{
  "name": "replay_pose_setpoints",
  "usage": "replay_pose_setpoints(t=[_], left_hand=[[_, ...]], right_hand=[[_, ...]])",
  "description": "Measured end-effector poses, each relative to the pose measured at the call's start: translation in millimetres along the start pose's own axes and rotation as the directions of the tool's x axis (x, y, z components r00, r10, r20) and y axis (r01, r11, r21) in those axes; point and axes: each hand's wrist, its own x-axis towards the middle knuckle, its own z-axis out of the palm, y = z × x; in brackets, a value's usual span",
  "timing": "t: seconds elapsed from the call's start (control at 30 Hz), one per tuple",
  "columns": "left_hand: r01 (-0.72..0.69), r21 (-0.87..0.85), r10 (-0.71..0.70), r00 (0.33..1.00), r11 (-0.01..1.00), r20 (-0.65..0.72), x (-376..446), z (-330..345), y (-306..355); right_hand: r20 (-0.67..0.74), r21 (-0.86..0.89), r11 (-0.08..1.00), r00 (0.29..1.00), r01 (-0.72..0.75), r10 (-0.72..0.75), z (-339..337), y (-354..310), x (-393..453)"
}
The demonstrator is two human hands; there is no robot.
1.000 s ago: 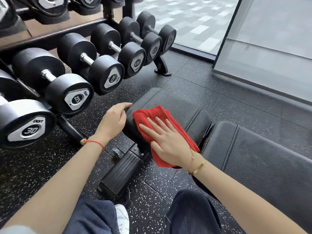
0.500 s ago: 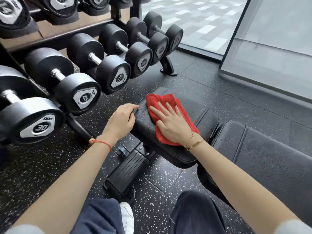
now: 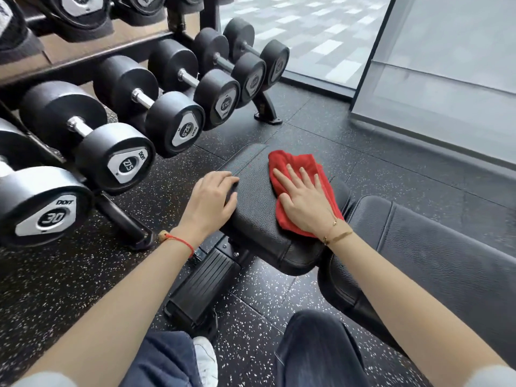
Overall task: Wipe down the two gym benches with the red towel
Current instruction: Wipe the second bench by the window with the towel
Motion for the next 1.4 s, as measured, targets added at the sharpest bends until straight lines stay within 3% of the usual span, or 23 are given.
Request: replay_pose_setpoints(t=[0.1, 0.2, 0.37, 0.47, 0.63, 0.77, 0.9, 1.03, 1.23, 1.4], left_hand=[[-0.067, 0.021, 0.067, 0.998, 0.998, 0.005, 6.2, 9.1, 16.2], [-0.050, -0.006, 0.050, 0.999, 0.999, 0.001, 12.7, 19.6, 30.3], [0.038, -0.047, -0.041, 0.997, 0.998, -0.069, 14.2, 30.2, 37.8], [0.041, -0.047, -0.045, 0.996, 0.998, -0.080, 14.8, 33.3, 35.1], [-0.001, -0.104, -0.005, 0.998, 0.995, -0.056, 17.5, 31.8, 28.0], [-0.115, -0.195, 0.125, 0.991, 0.974, 0.042, 25.7, 16.3, 5.3], [-0.192, -0.180, 0.213, 0.972, 0.965, 0.100, 28.1, 7.0, -4.7], [-0.203, -0.156, 0.215, 0.975, 0.967, 0.063, 30.4, 7.3, -1.4], [-0.187, -0.148, 0.191, 0.981, 0.971, 0.012, 32.7, 11.3, 0.2], [-0.169, -0.145, 0.170, 0.985, 0.975, -0.004, 24.8, 10.0, 3.3]], right_hand=[[-0.027, 0.015, 0.995, 0.995, 0.095, -0.095, 3.4, -0.2, -58.4], [-0.010, 0.010, 0.996, 0.996, 0.090, -0.090, 1.5, 11.7, -74.2], [-0.043, 0.015, 0.983, 0.982, -0.181, 0.182, -7.5, 38.7, -10.1], [-0.004, -0.019, 0.975, 0.975, -0.222, 0.222, -12.4, 46.1, 13.8], [0.034, 0.003, 0.997, 0.997, 0.075, -0.075, -11.3, 38.4, -38.6], [0.126, -0.050, 0.940, 0.936, 0.338, -0.330, -14.1, 32.1, -85.9], [0.171, -0.092, 0.889, 0.887, 0.448, -0.430, -13.4, 24.4, -86.6], [0.173, -0.124, 0.866, 0.870, 0.484, -0.462, -6.1, 2.4, -78.7], [0.134, -0.095, 0.869, 0.872, 0.485, -0.472, 3.2, 11.7, -110.9], [0.069, -0.009, 0.974, 0.972, 0.225, -0.223, -9.0, 28.3, -68.6]])
